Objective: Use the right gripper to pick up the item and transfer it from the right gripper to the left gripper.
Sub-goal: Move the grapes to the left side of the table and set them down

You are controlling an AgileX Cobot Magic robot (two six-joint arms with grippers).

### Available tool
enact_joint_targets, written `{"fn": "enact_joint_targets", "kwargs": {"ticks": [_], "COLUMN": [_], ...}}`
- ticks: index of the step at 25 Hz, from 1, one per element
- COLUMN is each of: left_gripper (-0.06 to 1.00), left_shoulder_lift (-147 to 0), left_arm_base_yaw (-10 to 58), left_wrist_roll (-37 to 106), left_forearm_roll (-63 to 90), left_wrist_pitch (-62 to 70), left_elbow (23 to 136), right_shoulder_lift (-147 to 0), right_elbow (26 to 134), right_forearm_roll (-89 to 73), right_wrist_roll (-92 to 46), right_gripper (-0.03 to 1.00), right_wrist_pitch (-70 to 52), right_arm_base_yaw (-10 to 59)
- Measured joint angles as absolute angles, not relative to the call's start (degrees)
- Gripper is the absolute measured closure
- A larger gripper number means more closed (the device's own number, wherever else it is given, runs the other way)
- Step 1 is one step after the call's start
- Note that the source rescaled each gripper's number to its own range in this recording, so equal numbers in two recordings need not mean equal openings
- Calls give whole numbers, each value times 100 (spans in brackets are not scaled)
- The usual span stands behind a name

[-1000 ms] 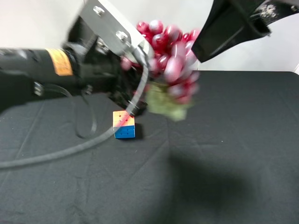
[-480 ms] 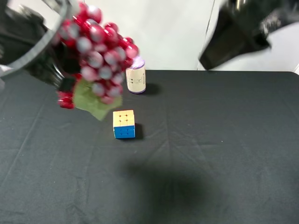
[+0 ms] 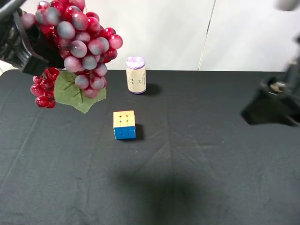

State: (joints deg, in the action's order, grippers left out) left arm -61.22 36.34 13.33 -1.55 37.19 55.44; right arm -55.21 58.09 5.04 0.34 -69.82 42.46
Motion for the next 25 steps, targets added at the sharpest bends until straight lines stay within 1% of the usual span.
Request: {"fn": "enact_joint_targets", "kwargs": {"ticks": [8,16,20,25], "left_gripper": [94,94,94,94], "left_shoulder_lift": [-6122,-6122,-6122,-6122], "left_arm_base_yaw": [3634,3634,3634,3634], "left_wrist_roll": [1333,1333,1333,1333], "left_forearm_roll": [-161,-161,-161,-161], "left_wrist_pitch": [3740,3740,3740,3740], "left_elbow": [5544,5544,5544,5544], "right_shoulder_lift": [-3284,-1196,-690,-599], "right_elbow": [4800,3473,3080,2845], "right_forearm_roll": [394,336,329,298], "right_wrist_roll": [105,169,307,438], "right_gripper": [-3,-3,-3,-3], "right_wrist_pitch": [-6979,-6205,-6183,-5937], "right_arm_base_yaw": [4246,4246,4246,4246]}}
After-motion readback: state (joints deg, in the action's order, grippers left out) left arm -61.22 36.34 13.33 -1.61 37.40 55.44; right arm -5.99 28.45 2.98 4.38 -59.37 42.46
